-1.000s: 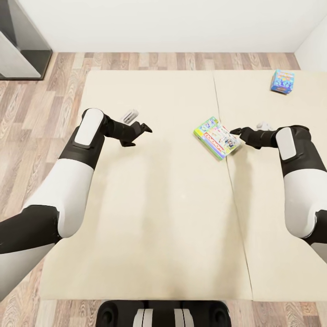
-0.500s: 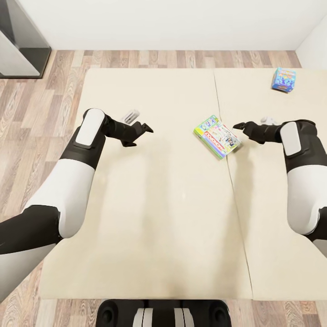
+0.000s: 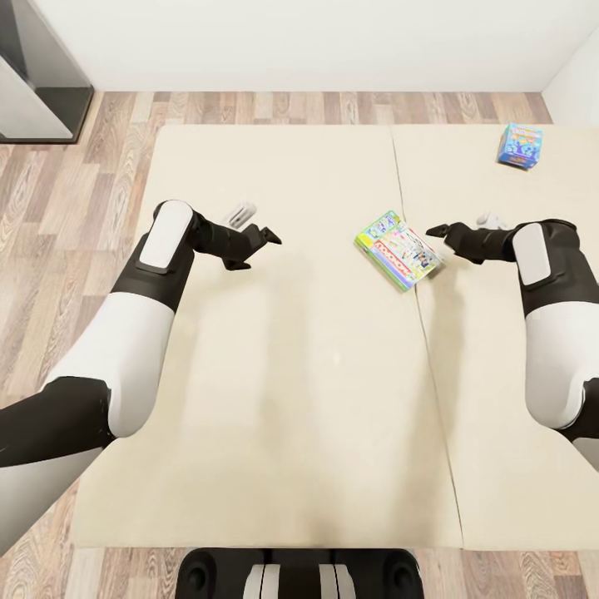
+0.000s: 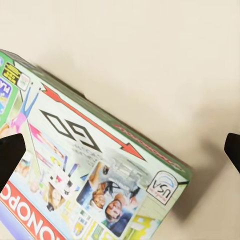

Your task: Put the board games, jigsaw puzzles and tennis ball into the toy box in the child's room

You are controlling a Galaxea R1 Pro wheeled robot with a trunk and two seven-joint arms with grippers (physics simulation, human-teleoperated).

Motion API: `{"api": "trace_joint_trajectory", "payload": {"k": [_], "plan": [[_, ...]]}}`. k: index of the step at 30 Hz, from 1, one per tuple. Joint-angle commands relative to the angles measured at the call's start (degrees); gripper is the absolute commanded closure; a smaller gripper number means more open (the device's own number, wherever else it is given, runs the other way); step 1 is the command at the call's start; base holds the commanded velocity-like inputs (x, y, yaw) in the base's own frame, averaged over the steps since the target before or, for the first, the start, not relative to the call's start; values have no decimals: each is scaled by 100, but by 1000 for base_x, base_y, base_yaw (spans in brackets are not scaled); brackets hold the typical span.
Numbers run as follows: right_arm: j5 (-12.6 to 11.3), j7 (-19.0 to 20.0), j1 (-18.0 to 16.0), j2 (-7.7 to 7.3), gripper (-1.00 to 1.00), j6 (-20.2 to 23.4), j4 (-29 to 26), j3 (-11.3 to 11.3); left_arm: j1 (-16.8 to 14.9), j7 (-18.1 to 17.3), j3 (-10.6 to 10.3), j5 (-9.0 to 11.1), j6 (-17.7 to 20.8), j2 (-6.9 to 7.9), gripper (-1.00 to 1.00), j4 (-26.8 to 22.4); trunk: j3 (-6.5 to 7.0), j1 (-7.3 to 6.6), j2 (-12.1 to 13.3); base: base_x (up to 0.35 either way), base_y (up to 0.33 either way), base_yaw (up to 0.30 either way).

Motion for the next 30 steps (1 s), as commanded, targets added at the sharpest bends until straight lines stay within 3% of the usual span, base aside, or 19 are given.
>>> {"api": "trace_joint_trajectory", "payload": {"k": [1,30], "plan": [[58,59,0,4,-100,25,2,-21,3,58,-6,56,3,1,-100,-5,-3,0,-2,0,0,0],[57,123,58,30,-100,-321,325,-15,23,-153,-14,52,0,0,-100,-5,-3,0,-2,0,0,0]]}}
